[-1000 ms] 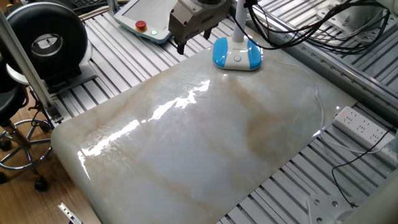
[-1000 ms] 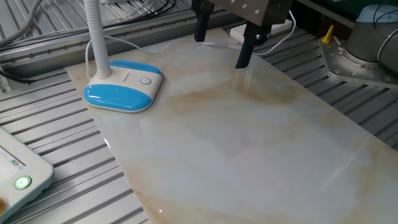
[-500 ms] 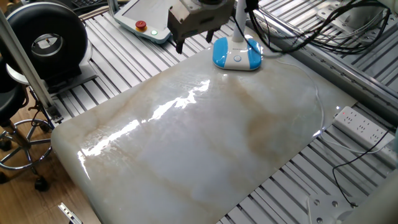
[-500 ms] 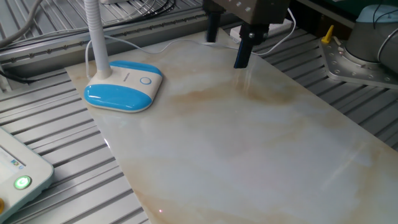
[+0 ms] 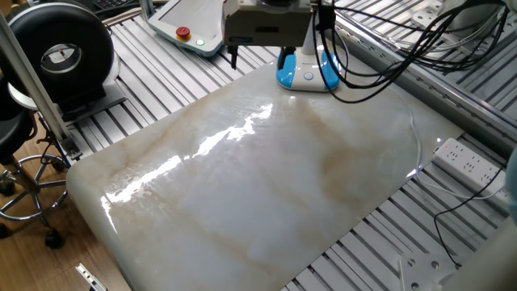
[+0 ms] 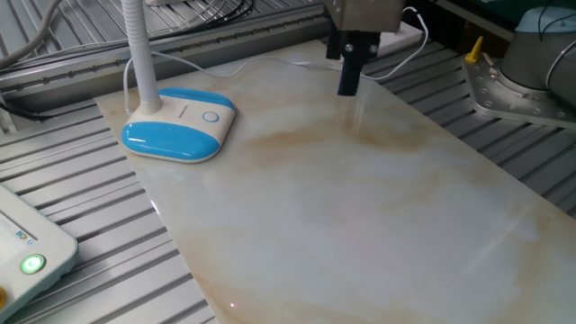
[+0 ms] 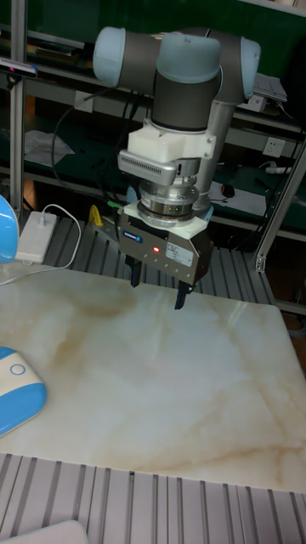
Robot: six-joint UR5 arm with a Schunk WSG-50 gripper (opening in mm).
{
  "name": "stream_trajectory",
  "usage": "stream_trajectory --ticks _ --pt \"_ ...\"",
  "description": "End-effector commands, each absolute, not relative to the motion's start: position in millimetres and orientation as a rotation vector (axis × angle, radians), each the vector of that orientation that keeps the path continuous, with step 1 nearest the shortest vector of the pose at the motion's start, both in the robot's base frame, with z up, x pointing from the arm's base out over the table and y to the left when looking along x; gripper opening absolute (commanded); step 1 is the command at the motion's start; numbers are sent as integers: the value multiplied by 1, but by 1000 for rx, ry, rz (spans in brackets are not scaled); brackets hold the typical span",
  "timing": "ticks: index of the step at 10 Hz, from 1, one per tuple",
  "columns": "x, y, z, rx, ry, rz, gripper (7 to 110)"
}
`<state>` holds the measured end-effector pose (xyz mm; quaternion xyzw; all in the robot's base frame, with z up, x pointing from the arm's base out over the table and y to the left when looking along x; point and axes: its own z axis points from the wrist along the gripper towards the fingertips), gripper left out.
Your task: Turn on the desk lamp by pressing the button
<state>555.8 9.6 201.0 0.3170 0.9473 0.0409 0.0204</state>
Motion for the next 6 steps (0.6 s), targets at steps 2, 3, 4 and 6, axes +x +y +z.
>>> stream_trajectory --ticks 2,3,4,6 --pt "564 -13 205 955 2935 106 88" --pt "572 -20 209 852 2963 135 88" --pt "578 -26 210 792 2977 148 88" --pt "594 -32 213 723 2951 96 88"
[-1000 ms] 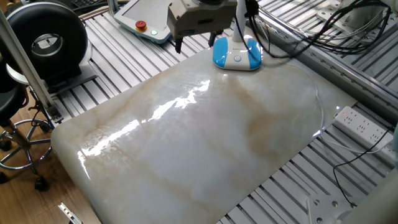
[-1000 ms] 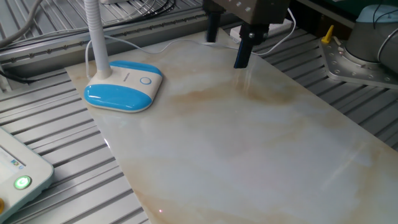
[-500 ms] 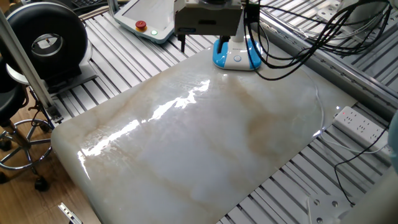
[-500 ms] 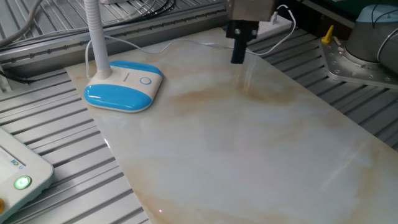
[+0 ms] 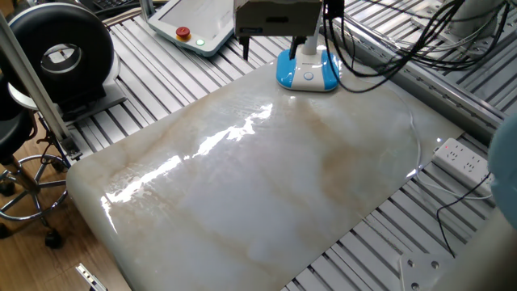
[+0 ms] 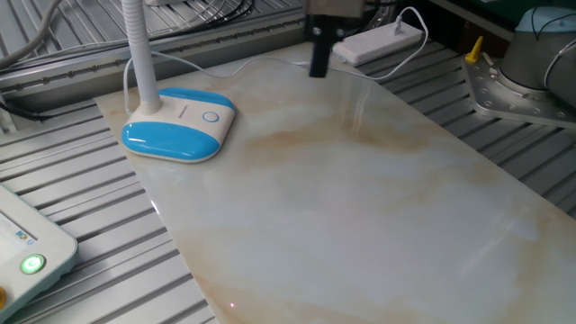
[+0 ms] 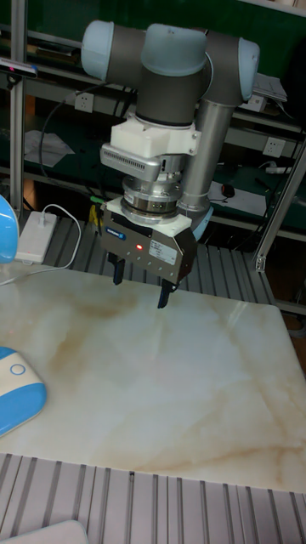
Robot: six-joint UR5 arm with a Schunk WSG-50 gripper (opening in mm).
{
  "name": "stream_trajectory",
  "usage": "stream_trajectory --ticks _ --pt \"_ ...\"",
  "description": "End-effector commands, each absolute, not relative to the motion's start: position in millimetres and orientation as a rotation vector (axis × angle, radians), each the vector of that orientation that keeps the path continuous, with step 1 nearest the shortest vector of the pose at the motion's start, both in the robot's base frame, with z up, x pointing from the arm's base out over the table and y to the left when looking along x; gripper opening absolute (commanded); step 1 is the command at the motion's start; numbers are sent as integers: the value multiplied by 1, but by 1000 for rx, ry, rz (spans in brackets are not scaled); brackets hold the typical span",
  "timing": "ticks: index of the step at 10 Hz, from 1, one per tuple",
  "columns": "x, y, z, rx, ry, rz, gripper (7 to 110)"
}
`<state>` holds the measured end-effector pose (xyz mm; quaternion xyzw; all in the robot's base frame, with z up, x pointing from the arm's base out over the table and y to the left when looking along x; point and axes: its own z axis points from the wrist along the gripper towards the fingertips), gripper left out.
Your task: Turn on the desk lamp by pressing the button
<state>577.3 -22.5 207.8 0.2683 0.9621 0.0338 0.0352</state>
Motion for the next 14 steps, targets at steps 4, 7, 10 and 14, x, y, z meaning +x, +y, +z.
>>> stream_trajectory --ticks 4,7,10,14 --pt "606 -29 216 590 2968 28 88" --pt "614 -27 216 692 2917 52 88" --pt "588 -26 216 299 3081 18 88" --pt "591 -18 214 479 3053 64 88"
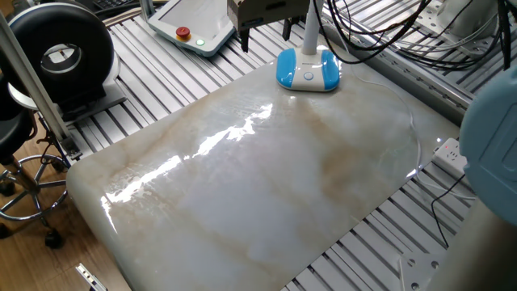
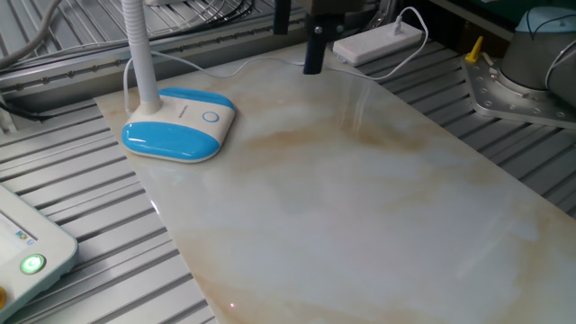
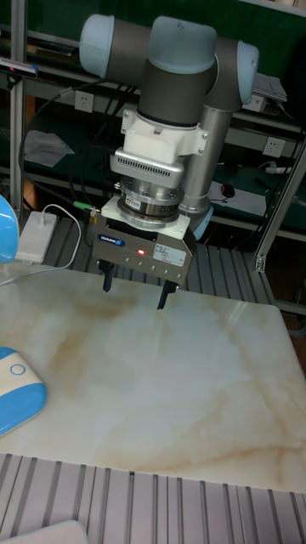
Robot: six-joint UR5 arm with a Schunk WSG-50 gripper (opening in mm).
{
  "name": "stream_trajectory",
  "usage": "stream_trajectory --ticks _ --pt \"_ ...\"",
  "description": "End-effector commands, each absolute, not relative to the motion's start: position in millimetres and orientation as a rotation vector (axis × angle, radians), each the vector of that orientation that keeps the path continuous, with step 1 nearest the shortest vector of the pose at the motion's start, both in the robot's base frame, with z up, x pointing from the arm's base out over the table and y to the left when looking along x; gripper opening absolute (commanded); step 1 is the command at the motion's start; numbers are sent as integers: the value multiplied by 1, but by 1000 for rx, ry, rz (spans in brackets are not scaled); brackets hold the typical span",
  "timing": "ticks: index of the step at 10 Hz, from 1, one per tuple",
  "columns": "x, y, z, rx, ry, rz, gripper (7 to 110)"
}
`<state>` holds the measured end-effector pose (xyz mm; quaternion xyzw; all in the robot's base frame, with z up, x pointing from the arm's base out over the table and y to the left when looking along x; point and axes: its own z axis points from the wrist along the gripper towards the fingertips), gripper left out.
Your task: Turn on the desk lamp by pressing the button
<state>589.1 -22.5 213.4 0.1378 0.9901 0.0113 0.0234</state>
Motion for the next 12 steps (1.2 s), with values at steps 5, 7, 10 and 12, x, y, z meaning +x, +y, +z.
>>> stream_trajectory --ticks 5,7,10,12 --pt "592 14 216 272 3087 238 110" --pt "594 0 215 284 3076 154 110" --pt "589 -24 213 210 3097 -2 88" --pt "587 -35 214 159 3105 -72 88"
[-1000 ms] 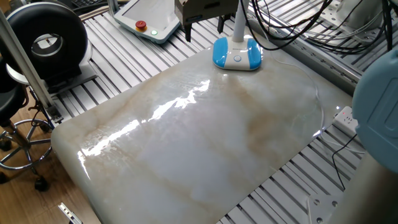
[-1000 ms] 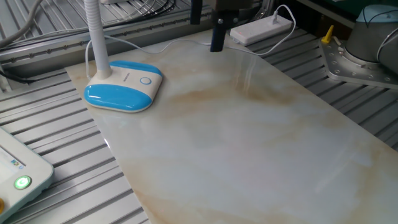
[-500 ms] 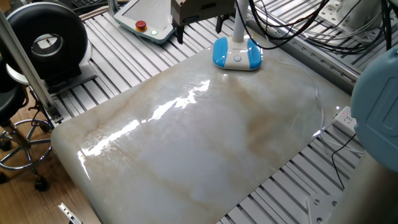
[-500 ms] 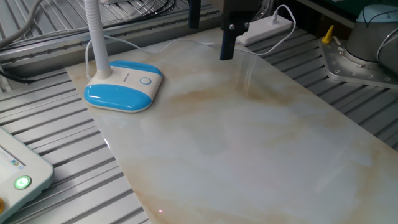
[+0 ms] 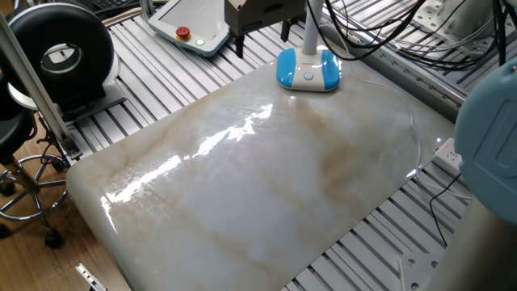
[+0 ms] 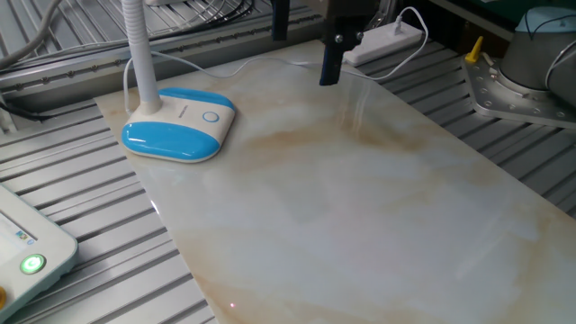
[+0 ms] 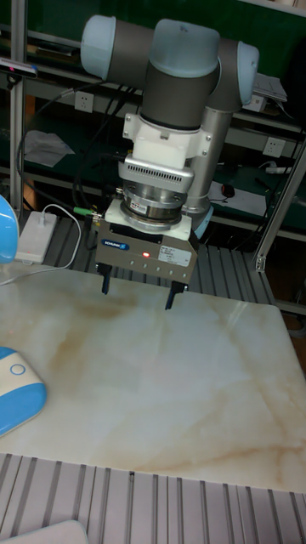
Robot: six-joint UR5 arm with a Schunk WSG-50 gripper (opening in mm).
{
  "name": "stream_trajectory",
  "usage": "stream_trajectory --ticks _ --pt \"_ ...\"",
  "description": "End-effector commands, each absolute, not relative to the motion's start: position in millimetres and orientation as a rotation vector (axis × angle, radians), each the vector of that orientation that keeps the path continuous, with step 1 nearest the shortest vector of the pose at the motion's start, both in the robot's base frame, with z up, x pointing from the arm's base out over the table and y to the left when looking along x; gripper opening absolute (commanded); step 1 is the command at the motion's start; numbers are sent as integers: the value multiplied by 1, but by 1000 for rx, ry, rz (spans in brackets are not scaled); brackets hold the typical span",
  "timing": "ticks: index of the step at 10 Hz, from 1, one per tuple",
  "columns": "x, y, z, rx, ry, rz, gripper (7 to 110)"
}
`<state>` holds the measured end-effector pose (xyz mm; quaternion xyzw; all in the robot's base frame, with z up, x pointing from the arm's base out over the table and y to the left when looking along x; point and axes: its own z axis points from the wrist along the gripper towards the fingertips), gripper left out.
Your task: Turn on the desk lamp by pressing the button
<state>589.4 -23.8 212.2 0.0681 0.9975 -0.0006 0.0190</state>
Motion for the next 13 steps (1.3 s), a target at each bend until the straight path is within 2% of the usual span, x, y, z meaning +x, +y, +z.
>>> stream_trajectory --ticks 1,12,13 --pt "587 -37 214 169 3103 -84 88" --pt "576 -35 214 284 3139 -75 88" --pt "572 -40 209 371 3165 -111 88"
